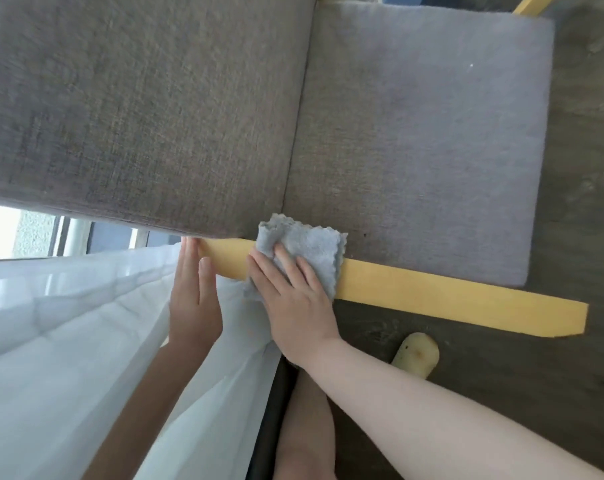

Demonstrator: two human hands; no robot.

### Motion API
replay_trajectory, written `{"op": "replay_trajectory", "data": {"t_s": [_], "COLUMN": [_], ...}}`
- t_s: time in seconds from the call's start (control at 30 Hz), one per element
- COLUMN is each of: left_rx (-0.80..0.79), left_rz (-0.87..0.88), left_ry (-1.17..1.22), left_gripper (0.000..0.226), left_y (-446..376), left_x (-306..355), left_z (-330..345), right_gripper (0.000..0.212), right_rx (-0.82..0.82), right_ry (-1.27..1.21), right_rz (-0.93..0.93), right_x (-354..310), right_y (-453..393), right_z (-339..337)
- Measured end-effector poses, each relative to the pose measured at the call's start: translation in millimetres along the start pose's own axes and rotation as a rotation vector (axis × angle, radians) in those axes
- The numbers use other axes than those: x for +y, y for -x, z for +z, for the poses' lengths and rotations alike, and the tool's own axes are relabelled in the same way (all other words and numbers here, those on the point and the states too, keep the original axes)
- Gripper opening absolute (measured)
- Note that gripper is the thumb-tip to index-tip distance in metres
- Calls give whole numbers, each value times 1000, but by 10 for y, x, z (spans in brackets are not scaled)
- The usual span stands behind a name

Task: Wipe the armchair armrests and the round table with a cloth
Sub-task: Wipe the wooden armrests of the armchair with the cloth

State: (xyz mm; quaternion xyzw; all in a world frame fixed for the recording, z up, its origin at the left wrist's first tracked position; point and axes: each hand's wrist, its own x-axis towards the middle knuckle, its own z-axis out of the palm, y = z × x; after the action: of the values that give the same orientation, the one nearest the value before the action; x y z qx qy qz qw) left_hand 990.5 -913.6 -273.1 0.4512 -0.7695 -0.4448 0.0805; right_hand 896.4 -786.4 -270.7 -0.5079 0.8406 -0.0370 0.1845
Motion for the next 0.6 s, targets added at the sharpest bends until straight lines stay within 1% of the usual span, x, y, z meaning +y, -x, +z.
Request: {"op": "replay_trajectory", "data": {"t_s": [0.07, 0.13, 0.2, 0.27, 0.33, 0.4, 0.47, 0.57, 0.6], "left_rx": [36, 34, 8, -14, -2, 21, 41, 190, 222], "left_rz": [-69, -81, -63, -19, 25, 53, 1, -162, -173], "left_ry": [48, 70, 38, 15, 10, 13, 30, 7, -17], "left_gripper": [58, 57, 48, 37, 40, 45, 46, 52, 48], "left_y": [1, -5, -27, -11, 12, 30, 27, -23, -36], "left_x": [30, 43, 71, 102, 145, 164, 136, 103, 93], "left_z": [50, 34, -3, -32, -35, -18, 9, -54, -97], "right_gripper": [61, 56, 56, 55, 57, 58, 60, 57, 54], "right_rx": [-15, 9, -16, -68, -76, -34, -27, -24, -78], "right_ry": [-37, -83, -55, 9, 16, 0, -91, -319, -360], "right_rz": [-83, -140, -168, -234, -247, -231, -234, -255, -242], "right_x": [-156, -352, -404, -291, -107, -5, -124, -454, -502], "right_y": [-89, -313, -472, -367, -143, 18, -60, -481, -625], "right_z": [61, 61, -20, -9, 35, 55, 41, -120, -182]}}
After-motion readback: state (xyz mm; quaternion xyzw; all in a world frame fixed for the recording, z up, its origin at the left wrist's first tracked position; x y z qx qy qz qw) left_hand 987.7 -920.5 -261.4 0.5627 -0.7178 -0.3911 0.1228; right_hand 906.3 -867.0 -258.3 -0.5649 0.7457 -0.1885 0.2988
